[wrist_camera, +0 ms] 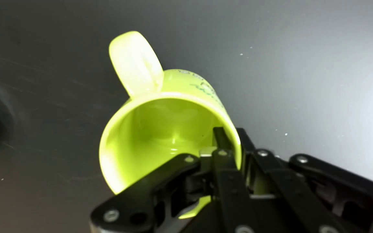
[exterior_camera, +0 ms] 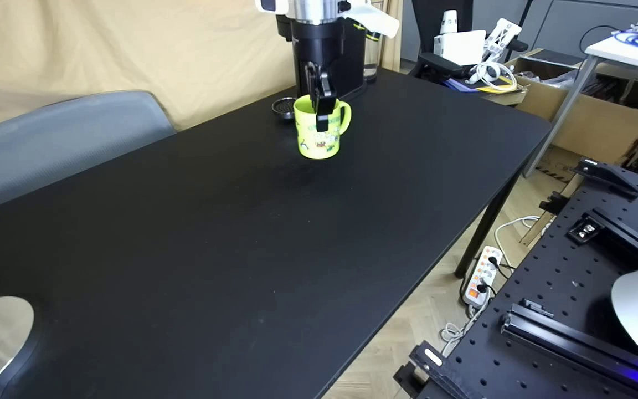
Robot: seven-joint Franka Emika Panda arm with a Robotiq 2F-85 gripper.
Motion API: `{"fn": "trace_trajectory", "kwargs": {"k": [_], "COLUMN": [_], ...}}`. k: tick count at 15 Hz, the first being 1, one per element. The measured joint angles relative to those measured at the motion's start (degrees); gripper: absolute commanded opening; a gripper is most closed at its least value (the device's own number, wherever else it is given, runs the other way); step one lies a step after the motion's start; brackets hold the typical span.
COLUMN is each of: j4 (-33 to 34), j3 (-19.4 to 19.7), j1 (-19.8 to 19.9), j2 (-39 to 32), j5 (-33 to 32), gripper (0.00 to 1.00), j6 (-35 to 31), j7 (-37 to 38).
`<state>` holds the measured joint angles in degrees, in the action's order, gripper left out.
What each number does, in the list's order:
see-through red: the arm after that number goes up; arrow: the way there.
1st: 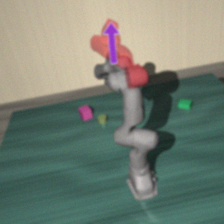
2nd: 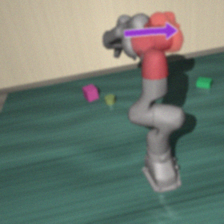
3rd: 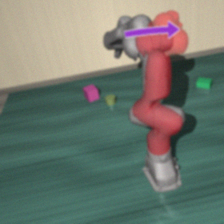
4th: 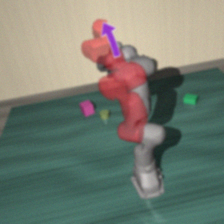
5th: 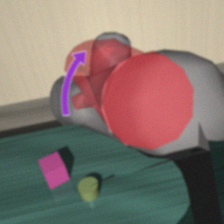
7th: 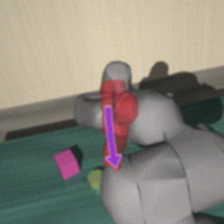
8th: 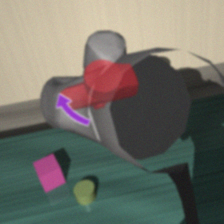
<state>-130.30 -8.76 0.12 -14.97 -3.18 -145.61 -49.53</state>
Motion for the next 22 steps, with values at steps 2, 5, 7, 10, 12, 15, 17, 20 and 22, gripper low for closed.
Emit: {"fn": "trace_trajectory", "kwargs": {"k": [2, 5, 7, 10, 12, 15, 17, 20, 22], "j4": [-3.87, -8.50, -11.14, -13.96, -14.74, -14.89, -14.88, -14.80, -14.71], "j3": [-0.56, -0.69, -0.68, -0.60, -0.52, -0.42, -0.34, -0.16, 0.06], "j1": [-0.36, -1.24, -1.66, -1.93, -1.93, -1.91, -1.88, -1.81, -1.79], "j2": [2.02, 3.01, 3.00, 2.90, 2.77, 2.25, 1.74, 1.62, 1.62], "j5": [0.87, 1.74, 1.88, 1.83, 1.72, 1.71, 1.67, 1.50, 1.34], "gripper": [0.02, 0.02, 0.02, 0.02, 0.02, 0.35, 0.42, 0.62, 0.76], "j6": [-1.33, -5.94, -10.23, -15.14, -16.30, -16.15, -15.41, -14.38, -14.02], "j7": [0.02, 1.19, 3.19, 6.68, 8.17, 9.47, 9.99, 10.32, 10.45]}}
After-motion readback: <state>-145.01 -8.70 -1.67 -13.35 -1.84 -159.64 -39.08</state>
